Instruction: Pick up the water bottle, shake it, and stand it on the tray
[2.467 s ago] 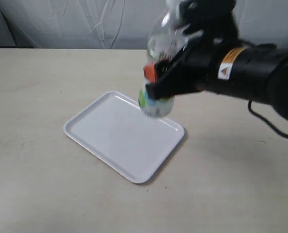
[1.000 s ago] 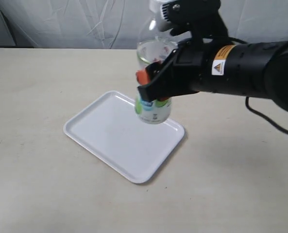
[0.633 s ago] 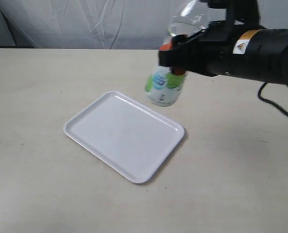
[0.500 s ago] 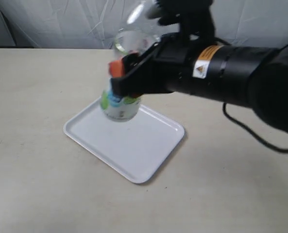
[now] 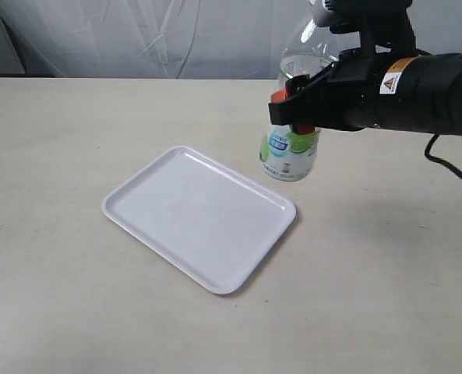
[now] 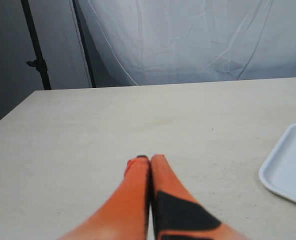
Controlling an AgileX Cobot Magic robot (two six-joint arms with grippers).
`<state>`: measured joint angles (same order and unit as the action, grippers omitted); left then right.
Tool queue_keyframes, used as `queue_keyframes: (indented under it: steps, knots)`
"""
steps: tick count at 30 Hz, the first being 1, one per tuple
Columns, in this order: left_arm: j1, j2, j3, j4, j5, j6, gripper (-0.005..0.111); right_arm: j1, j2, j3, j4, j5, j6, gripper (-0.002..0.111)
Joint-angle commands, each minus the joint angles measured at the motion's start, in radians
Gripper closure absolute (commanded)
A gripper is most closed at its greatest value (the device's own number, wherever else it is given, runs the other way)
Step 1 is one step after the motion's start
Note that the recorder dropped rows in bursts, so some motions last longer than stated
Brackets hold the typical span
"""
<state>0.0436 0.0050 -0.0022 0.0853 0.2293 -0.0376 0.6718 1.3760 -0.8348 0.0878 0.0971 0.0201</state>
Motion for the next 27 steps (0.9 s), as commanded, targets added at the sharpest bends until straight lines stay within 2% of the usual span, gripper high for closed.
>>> queue_keyframes:
  steps: [1, 7, 10, 12, 20, 27]
  knots:
    - [-0.006, -0.005, 0.002, -0.001, -0.004, -0.006, 0.107, 0.079, -0.004, -0.008, 0.075, -0.115, 0.01, 0.109]
    - [-0.006, -0.005, 0.002, -0.001, -0.004, -0.006, 0.107, 0.279, 0.053, -0.008, 0.07, -0.238, 0.001, 0.109]
    - [-0.006, -0.005, 0.002, -0.001, -0.004, -0.006, 0.107, 0.32, 0.082, -0.008, 0.053, -0.256, -0.039, 0.109]
    - [-0.006, -0.005, 0.002, -0.001, -0.004, -0.006, 0.107, 0.308, 0.086, -0.008, 0.053, -0.24, -0.041, 0.109]
    - [-0.006, -0.005, 0.002, -0.001, -0.004, -0.006, 0.107, 0.153, 0.071, -0.008, 0.086, -0.256, -0.044, 0.109]
    - [-0.006, -0.005, 0.002, -0.001, -0.004, -0.006, 0.107, 0.151, 0.085, -0.008, 0.086, -0.301, -0.044, 0.109]
